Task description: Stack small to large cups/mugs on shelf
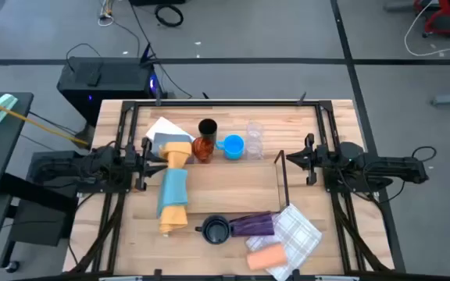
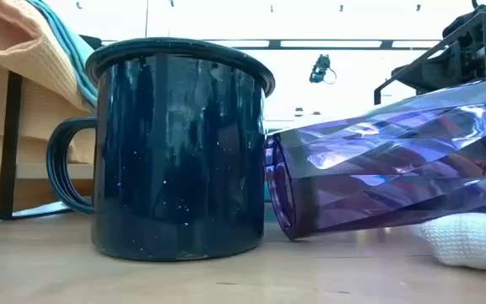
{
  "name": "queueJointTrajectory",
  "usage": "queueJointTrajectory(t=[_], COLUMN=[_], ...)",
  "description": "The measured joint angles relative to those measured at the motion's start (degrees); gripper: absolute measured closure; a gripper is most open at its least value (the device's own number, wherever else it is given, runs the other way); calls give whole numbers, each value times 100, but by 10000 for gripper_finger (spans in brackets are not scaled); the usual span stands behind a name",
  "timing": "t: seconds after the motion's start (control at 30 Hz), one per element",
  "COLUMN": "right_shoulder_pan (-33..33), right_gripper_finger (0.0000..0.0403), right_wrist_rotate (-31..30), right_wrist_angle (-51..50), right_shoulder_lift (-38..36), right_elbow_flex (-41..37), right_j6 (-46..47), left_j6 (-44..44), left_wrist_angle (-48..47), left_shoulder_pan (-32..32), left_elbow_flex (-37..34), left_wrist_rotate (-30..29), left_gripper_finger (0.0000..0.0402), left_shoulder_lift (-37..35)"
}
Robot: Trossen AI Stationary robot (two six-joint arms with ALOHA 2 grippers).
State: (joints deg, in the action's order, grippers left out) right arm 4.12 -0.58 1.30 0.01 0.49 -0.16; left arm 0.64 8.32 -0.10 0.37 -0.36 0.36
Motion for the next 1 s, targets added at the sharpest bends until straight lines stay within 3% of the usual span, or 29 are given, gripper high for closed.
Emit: queueJointTrajectory(t=[1.0], right_shoulder_pan=[-1], right_gripper_finger=[365], right_wrist_rotate=[0], right_wrist_angle=[1], right_shoulder_lift=[0], right_elbow_flex=[-1], right_j6=[0], left_j6=[0], left_wrist_angle=[0], left_shoulder_pan=[-1], left_elbow_flex=[0], left_wrist_rotate=[0], left_gripper_finger=[311], left_shoulder_lift=[0])
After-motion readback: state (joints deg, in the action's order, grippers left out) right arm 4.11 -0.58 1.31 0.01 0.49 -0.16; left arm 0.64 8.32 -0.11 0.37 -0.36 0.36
